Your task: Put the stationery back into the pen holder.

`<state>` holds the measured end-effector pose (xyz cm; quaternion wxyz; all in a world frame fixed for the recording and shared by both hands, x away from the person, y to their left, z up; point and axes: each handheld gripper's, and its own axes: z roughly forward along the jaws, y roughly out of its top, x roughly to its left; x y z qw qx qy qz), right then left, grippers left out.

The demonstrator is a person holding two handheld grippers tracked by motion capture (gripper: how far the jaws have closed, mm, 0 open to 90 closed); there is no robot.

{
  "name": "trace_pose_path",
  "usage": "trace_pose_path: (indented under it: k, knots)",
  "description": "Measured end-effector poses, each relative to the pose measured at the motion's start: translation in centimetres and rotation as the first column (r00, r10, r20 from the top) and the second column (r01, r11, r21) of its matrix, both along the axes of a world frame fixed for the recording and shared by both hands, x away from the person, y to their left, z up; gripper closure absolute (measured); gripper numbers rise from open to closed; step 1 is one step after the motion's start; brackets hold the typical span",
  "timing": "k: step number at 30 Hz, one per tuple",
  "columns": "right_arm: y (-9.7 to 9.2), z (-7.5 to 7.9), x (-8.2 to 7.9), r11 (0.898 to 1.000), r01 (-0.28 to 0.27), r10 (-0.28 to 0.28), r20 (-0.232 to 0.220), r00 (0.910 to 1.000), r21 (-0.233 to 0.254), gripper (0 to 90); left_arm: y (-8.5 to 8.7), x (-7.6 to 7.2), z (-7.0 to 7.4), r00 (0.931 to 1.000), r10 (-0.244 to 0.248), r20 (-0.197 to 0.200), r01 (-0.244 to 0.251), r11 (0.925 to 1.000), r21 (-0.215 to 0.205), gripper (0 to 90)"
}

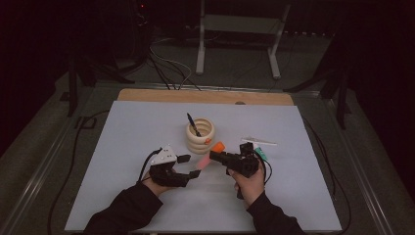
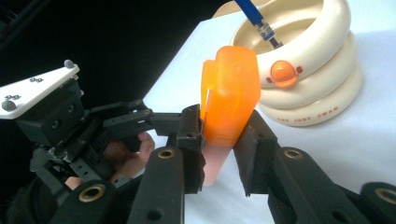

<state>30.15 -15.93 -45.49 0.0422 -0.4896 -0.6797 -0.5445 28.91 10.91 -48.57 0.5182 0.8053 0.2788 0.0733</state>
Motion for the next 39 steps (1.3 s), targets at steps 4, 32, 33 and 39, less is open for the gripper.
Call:
trace_pose_path:
  k: [4,32,33,39]
  knots:
    - [0.1,0.5,-0.1,0.999,-0.003,0.004,0.031,0.9995,-0.038,73.1,0.0,0.1,-0.1,0.9998,0.008,-0.020,-0.008,1.0000,0.002,24.3]
    - [0.0,4.6,0.4,0.986,0.030,0.009,0.235,0.9720,-0.162,73.1,0.3,0.4,-1.1,0.9957,-0.066,-0.064,0.067,0.9978,0.002,0.6]
    - [0.0,4.8,0.5,0.986,0.034,0.006,0.239,0.9710,-0.163,73.1,0.4,0.4,-1.1,0.9955,-0.068,-0.065,0.069,0.9976,0.003,0.6]
    - [0.0,5.5,1.0,0.986,0.044,0.001,0.266,0.9640,-0.163,73.1,0.4,0.3,-0.9,0.9965,-0.068,-0.048,0.068,0.9977,0.007,0.6]
